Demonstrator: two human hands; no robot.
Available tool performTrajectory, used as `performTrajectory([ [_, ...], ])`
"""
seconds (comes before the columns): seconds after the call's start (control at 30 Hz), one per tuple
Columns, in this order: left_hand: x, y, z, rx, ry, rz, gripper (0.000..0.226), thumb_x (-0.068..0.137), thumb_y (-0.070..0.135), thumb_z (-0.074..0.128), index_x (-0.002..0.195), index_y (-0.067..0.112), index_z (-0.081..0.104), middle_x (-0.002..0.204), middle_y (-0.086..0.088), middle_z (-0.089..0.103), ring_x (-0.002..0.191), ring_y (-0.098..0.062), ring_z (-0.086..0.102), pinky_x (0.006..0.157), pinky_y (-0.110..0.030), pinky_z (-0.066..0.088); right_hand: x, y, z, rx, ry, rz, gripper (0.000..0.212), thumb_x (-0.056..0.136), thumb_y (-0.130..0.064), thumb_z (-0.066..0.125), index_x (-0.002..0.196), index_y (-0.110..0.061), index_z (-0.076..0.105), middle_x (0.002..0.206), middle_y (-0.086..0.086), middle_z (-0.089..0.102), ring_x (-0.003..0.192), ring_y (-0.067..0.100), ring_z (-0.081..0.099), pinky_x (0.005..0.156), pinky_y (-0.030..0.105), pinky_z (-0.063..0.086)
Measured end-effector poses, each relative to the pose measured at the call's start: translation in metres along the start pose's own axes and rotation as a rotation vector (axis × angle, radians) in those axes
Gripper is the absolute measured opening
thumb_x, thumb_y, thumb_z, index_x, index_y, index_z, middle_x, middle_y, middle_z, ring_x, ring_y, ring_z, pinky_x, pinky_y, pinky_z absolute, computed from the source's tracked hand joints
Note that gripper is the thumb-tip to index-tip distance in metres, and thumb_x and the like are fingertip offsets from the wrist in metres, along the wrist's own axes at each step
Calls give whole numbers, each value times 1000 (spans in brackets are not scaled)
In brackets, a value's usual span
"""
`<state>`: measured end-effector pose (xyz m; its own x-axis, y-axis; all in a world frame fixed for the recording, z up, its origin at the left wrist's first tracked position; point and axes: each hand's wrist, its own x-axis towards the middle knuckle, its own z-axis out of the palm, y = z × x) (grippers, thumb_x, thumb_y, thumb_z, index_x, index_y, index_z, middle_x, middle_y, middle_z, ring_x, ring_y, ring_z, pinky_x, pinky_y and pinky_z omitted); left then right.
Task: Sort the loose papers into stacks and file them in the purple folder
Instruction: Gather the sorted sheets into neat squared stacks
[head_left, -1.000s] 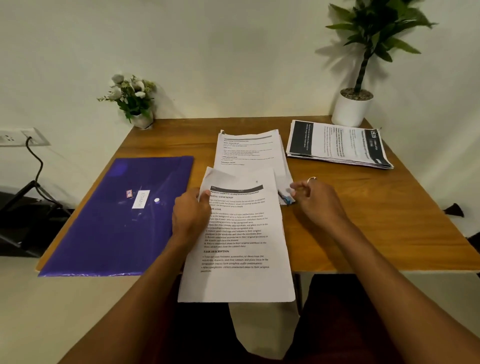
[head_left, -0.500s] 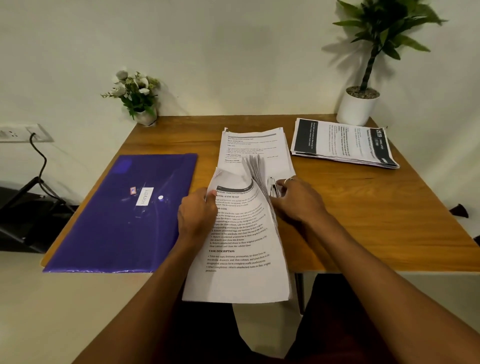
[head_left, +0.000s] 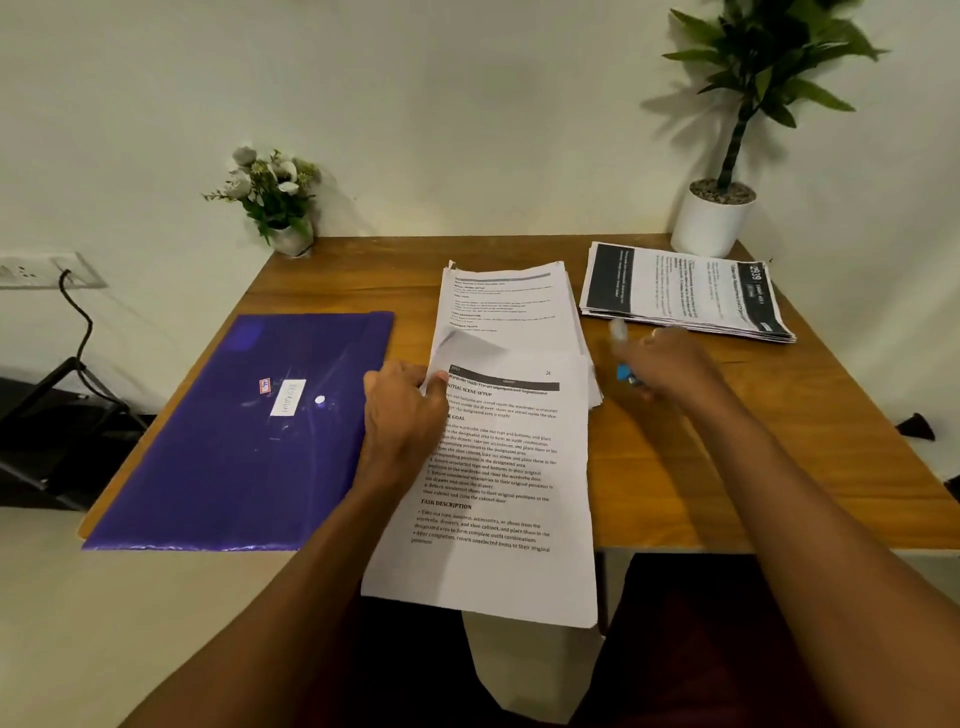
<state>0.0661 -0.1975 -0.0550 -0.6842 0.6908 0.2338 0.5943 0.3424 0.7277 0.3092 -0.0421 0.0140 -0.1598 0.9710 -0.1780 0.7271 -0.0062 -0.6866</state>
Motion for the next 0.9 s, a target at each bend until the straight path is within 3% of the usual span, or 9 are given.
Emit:
performTrajectory([
  [0.1,1,-1,7,9,-15,-54,32,97,41,62,107,13,72,118,5,56,109,-14,40,93,-36,40,2,-8,2,443,-46,-67,15,98,-34,64,102,-20,67,101,3,72,83,18,72,63,25,58],
  [0.2,-1,-5,14,52,7,-13,37,96,41,62,121,15,72,138,6,56,126,-20,39,104,-37,29,6,-20,26,738,-220,-173,22,100,-17,63,121,-16,66,117,4,72,102,20,72,73,31,62],
  [0.27,-2,-5,16,91,16,17,37,96,42,63,123,18,72,148,8,51,132,-23,35,107,-43,27,6,-29,47,743,-266,-233,24,99,-13,63,121,-23,65,121,-1,71,110,17,68,81,33,61],
  [0.4,2,-7,15,151,-49,-4,36,97,42,62,120,17,74,154,11,45,139,-25,30,112,-53,23,9,-42,84,653,-328,-330,32,100,-15,63,130,-26,62,127,-8,69,117,7,63,78,19,51],
  [0.47,4,-9,15,151,-74,-33,37,98,42,61,123,18,73,153,9,45,140,-26,29,114,-53,21,11,-43,96,671,-386,-323,32,100,-13,62,128,-27,62,125,-5,70,110,5,65,82,19,51],
  [0.6,6,-12,18,198,-93,-24,35,98,43,60,116,18,76,151,10,47,138,-26,32,112,-52,23,17,-35,113,763,-436,-256,28,101,-9,59,127,-18,61,115,9,74,62,13,56,49,22,39],
  [0.77,7,-13,20,190,-76,-22,32,98,42,61,108,18,78,149,11,50,134,-23,35,109,-49,25,24,-40,116,786,-475,-254,31,102,-8,56,133,-15,59,115,6,74,53,12,50,43,20,38],
  [0.9,7,-14,20,160,-86,-19,31,98,41,61,105,17,79,147,10,51,132,-21,36,110,-50,30,33,-36,118,832,-550,-307,32,102,-3,53,134,-12,57,120,13,72,47,12,49,38,20,32],
])
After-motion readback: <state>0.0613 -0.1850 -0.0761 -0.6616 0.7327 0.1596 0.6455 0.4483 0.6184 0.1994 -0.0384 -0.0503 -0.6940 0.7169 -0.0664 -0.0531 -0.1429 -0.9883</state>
